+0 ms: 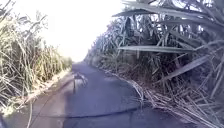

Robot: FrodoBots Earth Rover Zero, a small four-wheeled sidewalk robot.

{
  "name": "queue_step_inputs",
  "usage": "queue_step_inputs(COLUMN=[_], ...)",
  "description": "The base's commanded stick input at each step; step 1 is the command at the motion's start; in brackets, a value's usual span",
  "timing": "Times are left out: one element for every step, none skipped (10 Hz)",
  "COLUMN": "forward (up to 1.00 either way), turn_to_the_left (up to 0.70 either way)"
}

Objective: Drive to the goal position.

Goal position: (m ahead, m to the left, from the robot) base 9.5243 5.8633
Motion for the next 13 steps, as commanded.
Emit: queue_step_inputs(forward=[0.7,0.7,0.7,0.7,0.7,0.7,0.7,0.7,0.7,0.7,0.7,0.7,0.7], turn_to_the_left=[0.0,0.0,0.0,0.0,0.0,0.0,0.0,0.0,0.0,0.0,0.35,0.35,0.35])
